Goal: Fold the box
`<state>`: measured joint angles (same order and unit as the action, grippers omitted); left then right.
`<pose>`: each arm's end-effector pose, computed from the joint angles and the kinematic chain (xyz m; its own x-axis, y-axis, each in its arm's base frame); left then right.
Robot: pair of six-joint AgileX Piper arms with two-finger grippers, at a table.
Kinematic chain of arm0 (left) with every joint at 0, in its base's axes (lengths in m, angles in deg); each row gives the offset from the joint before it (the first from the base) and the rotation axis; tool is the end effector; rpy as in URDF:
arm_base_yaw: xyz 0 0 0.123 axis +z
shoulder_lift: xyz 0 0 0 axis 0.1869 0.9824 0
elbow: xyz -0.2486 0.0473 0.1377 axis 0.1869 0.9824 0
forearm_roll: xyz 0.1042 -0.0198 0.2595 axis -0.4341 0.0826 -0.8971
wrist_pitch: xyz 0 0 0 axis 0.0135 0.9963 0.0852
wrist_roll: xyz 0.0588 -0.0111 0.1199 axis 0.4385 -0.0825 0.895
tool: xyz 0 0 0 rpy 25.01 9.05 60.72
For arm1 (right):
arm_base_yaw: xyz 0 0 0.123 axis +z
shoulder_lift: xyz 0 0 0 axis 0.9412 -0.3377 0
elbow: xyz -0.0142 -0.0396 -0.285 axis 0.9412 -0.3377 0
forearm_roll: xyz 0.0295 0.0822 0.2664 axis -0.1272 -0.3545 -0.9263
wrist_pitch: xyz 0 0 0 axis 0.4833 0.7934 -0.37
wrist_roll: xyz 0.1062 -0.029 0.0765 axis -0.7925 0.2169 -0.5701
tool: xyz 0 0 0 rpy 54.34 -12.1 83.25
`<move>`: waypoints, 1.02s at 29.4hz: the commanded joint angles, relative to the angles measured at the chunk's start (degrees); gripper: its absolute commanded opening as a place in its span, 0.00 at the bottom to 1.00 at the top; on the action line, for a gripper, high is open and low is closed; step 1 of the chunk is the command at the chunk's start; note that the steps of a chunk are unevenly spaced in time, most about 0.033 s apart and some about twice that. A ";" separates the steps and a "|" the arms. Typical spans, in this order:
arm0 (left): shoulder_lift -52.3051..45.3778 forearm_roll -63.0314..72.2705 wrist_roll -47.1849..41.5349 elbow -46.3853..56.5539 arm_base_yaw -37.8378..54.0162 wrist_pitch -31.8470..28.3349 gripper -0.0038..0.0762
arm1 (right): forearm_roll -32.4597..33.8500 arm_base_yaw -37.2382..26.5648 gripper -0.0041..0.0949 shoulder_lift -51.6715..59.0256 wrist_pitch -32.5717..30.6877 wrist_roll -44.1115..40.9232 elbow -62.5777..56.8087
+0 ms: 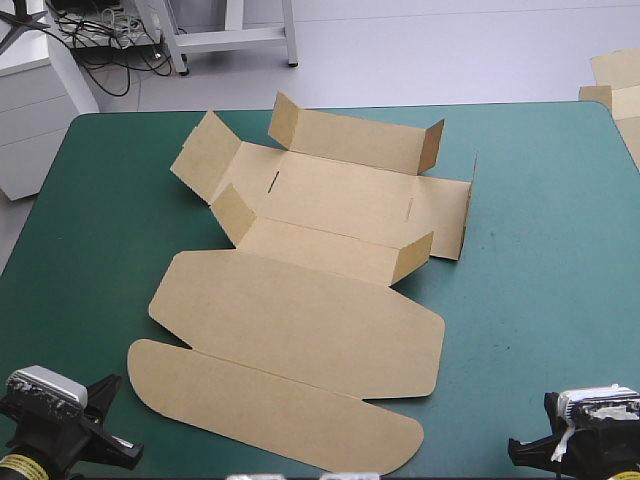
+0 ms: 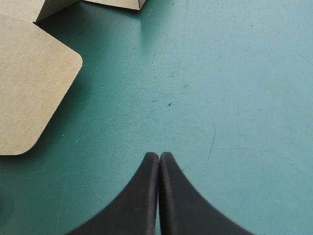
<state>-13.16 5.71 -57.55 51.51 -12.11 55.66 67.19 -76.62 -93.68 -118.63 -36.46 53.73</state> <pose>0.0793 -0.0221 0.2695 -0.4433 0.2595 -0.8580 0.3561 0.9294 0.0971 0.0682 0.0172 0.2583 -0.5431 -0.0480 -0.8383 -0.1038 0.9945 0.0102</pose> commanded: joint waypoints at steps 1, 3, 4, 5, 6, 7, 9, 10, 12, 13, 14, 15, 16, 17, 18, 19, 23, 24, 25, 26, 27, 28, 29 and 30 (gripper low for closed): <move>0.85 -0.36 -0.12 -1.75 -0.21 -3.62 0.04 | -0.37 0.09 0.03 -1.08 3.53 0.36 1.34; 0.85 -0.36 -0.12 -1.75 -0.21 -3.62 0.04 | -0.37 0.09 0.03 -1.08 3.53 0.36 1.34; 0.85 -0.36 -0.12 -1.75 -0.21 -3.62 0.04 | -0.37 0.09 0.03 -1.08 3.53 0.36 1.34; 0.85 -0.36 -0.12 -1.75 -0.21 -3.62 0.04 | -0.37 0.09 0.03 -1.08 3.53 0.36 1.34; 0.85 -0.36 -0.12 -1.75 -0.21 -3.62 0.04 | -0.37 0.09 0.03 -1.08 3.53 0.36 1.34; 0.85 -0.36 -0.12 -1.75 -0.21 -3.62 0.04 | -0.37 0.09 0.03 -1.08 3.53 0.36 1.34; 0.85 -0.60 0.05 -1.75 -0.21 -3.83 0.04 | -0.37 0.09 0.03 -1.08 3.53 0.36 1.45; 0.85 -0.60 0.37 -1.75 -0.21 -3.83 0.04 | -0.37 0.09 0.03 -1.08 3.53 0.36 1.72; 0.85 -0.60 0.67 -1.75 -0.21 -3.83 0.04 | -0.37 0.09 0.03 -1.80 3.35 0.36 2.77; 0.85 -0.60 1.19 -1.75 -0.21 -3.83 0.04 | -0.37 0.09 0.03 -2.73 3.23 0.36 3.80; 0.85 -0.60 1.19 -1.75 -0.21 -3.83 0.04 | -0.33 0.09 0.03 -3.97 3.07 0.36 5.10; 0.85 -0.60 1.19 -1.75 -0.21 -3.83 0.04 | -0.33 0.09 0.03 -5.21 3.07 0.36 6.33; 0.85 -0.60 1.19 -1.75 -0.21 -3.83 0.04 | -0.33 0.09 0.03 -7.43 3.07 0.36 8.44; 0.85 -0.60 1.19 -1.75 -0.21 -3.83 0.04 | -0.33 0.09 0.03 -9.12 3.07 0.36 9.98; 0.85 -0.60 1.19 -1.75 -0.21 -3.83 0.04 | -0.33 0.09 0.03 -10.90 2.95 0.36 11.63; 0.85 -0.60 1.19 -1.75 -0.21 -3.83 0.04 | -0.33 0.09 0.03 -13.79 2.72 0.36 14.27; 0.85 -0.60 1.19 -1.75 -0.21 -3.83 0.04 | -0.33 0.09 0.03 -23.68 1.54 0.36 23.04; 0.85 -0.60 1.19 -1.75 -0.21 -3.83 0.04 | -0.33 0.09 0.03 -26.32 1.30 0.36 25.34; 0.85 -0.60 1.19 -1.75 -0.21 -3.83 0.04 | -0.33 0.09 0.03 -28.99 0.89 0.36 27.66; 0.85 -0.60 1.19 -1.75 -0.21 -3.83 0.04 | -0.47 0.09 0.03 -31.11 0.30 0.36 29.56; 0.85 -0.60 1.19 -1.75 -0.21 -3.83 0.04 | -0.99 0.09 0.03 -33.85 -0.62 0.36 31.97; 0.85 -0.60 1.19 -1.75 -0.21 -3.83 0.04 | -1.85 0.09 0.03 -36.49 -1.64 0.47 34.38; 0.85 -0.60 1.19 -1.75 -0.21 -3.83 0.04 | -3.10 0.09 0.03 -38.59 -2.29 0.52 36.25; 0.85 -0.60 1.19 -1.75 -0.21 -3.83 0.04 | -4.32 0.09 0.03 -41.05 -2.90 0.52 38.53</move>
<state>-13.16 5.34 -56.29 51.51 -12.11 55.66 65.97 -76.62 -129.23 -122.76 -36.46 85.85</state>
